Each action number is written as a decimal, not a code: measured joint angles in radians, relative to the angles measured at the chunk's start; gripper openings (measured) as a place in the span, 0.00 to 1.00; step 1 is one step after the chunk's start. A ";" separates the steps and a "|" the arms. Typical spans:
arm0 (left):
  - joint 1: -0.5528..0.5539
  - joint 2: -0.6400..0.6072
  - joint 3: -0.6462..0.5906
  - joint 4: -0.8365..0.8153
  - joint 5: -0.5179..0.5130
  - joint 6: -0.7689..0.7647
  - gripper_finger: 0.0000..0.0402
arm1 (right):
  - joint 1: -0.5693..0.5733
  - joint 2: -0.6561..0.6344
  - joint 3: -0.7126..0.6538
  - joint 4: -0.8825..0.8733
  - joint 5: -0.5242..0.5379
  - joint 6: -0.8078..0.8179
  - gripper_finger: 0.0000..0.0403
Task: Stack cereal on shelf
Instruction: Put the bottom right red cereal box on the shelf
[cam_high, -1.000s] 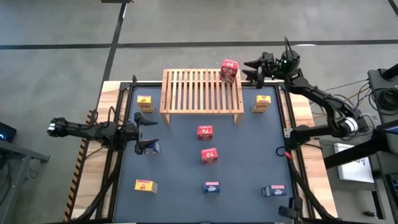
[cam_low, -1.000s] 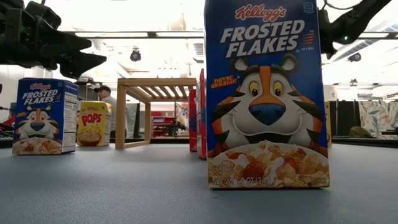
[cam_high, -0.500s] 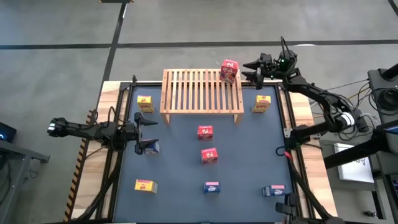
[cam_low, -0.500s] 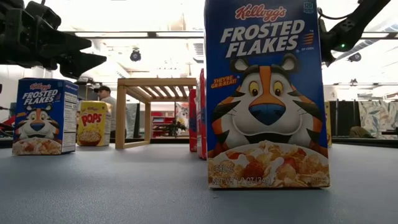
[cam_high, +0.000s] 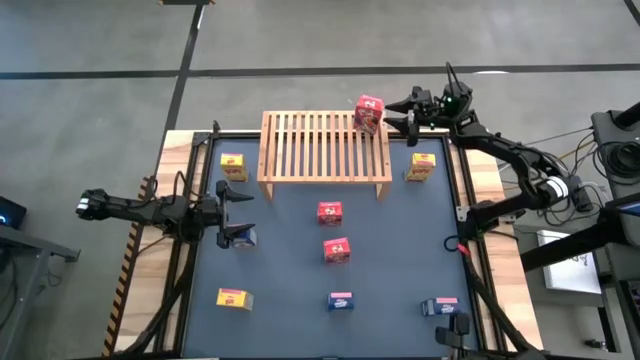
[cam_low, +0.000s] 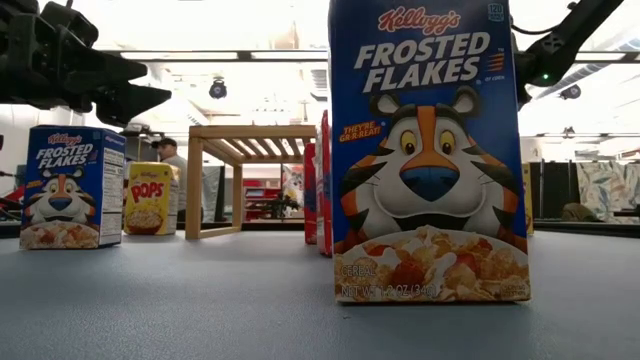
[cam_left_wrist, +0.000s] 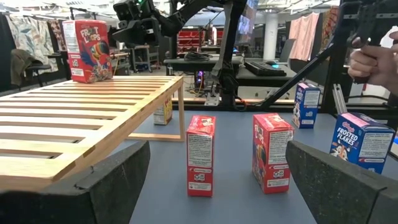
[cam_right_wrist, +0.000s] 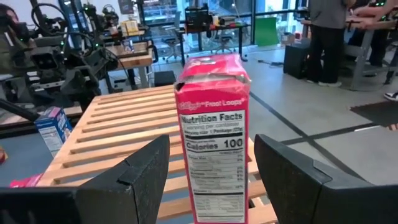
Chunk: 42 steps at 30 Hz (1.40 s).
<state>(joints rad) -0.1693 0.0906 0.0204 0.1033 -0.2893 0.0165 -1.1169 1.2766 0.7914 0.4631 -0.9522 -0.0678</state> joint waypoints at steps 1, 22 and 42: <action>0.000 0.000 0.000 0.000 0.000 0.000 0.89 | 0.000 -0.001 0.000 -0.001 0.000 -0.001 0.56; 0.000 0.000 0.000 0.000 0.000 0.000 0.89 | -0.003 -0.011 0.000 -0.016 0.010 -0.004 0.84; 0.000 0.000 0.000 0.000 0.000 0.000 0.89 | 0.059 -0.011 0.006 -0.008 0.167 0.011 0.92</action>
<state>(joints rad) -0.1695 0.0904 0.0204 0.1034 -0.2892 0.0166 -1.0580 1.2652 0.7979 0.4553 -0.7849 -0.0572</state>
